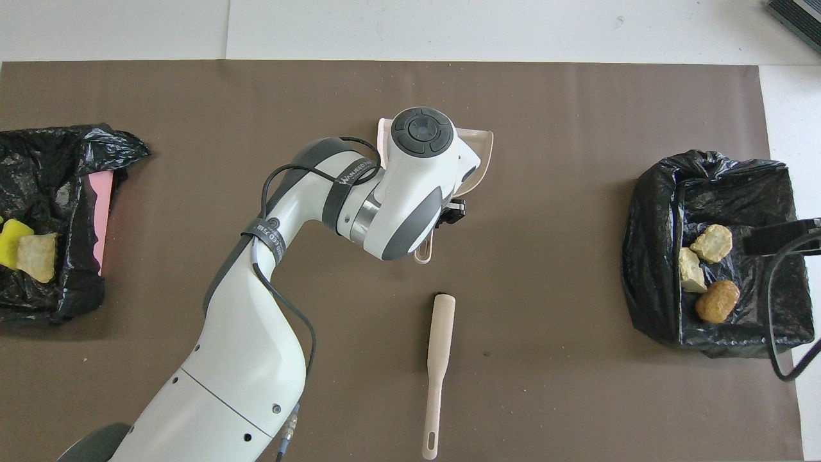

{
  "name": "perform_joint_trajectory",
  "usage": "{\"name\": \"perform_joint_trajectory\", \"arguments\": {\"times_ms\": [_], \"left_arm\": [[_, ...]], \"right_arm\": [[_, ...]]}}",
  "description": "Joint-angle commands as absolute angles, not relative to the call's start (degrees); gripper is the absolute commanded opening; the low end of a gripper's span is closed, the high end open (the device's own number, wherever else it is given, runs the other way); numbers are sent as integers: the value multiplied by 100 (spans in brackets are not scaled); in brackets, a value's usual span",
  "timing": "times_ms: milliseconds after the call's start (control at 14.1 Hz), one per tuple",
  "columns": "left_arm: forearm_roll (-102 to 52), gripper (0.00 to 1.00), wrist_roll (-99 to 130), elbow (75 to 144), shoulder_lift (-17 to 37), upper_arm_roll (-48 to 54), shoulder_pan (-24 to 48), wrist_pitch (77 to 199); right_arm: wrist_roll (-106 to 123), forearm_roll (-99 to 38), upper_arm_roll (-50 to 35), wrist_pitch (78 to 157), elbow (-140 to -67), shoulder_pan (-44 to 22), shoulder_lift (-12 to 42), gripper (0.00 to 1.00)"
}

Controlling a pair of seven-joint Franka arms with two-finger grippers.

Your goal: Sweep and dump trash in bin

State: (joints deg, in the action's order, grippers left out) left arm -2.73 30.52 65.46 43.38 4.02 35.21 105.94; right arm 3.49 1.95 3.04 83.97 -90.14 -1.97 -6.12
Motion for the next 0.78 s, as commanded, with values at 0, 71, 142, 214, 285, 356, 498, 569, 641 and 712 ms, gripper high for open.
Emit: {"name": "perform_joint_trajectory", "arguments": {"times_ms": [0, 71, 142, 214, 285, 356, 498, 569, 641, 712], "left_arm": [[-1, 100, 3085, 6977, 3659, 194, 3480, 10582], [0, 100, 3033, 7344, 3213, 124, 3437, 10582], [0, 100, 3076, 7800, 2764, 97, 3341, 10565], [9, 100, 3111, 8379, 2246, 105, 3218, 10538], [17, 100, 3111, 8959, 1780, 79, 3130, 10608], [70, 100, 3050, 9382, 1297, -60, 2981, 10626], [70, 100, 2840, 9903, 557, -79, 2516, 10582], [70, 100, 2569, 10044, 319, -97, 2374, 10530], [70, 100, 2166, 10081, 125, -105, 2156, 10486], [70, 100, 1692, 10046, 27, -105, 1875, 10303]], "right_arm": [[448, 281, 281, 8499, -9202, -176, -756, 100], [448, 281, 281, 8499, -9202, -176, -756, 100], [448, 281, 281, 8499, -9202, -176, -756, 100], [457, 281, 281, 8499, -9202, -176, -756, 100], [457, 281, 290, 8499, -9202, -167, -756, 100], [466, 281, 290, 8499, -9202, -167, -756, 100], [466, 281, 290, 8499, -9202, -158, -756, 100], [466, 273, 290, 8499, -9202, -158, -756, 100], [475, 281, 290, 8499, -9202, -158, -756, 100], [475, 273, 290, 8499, -9202, -158, -756, 100]]}}
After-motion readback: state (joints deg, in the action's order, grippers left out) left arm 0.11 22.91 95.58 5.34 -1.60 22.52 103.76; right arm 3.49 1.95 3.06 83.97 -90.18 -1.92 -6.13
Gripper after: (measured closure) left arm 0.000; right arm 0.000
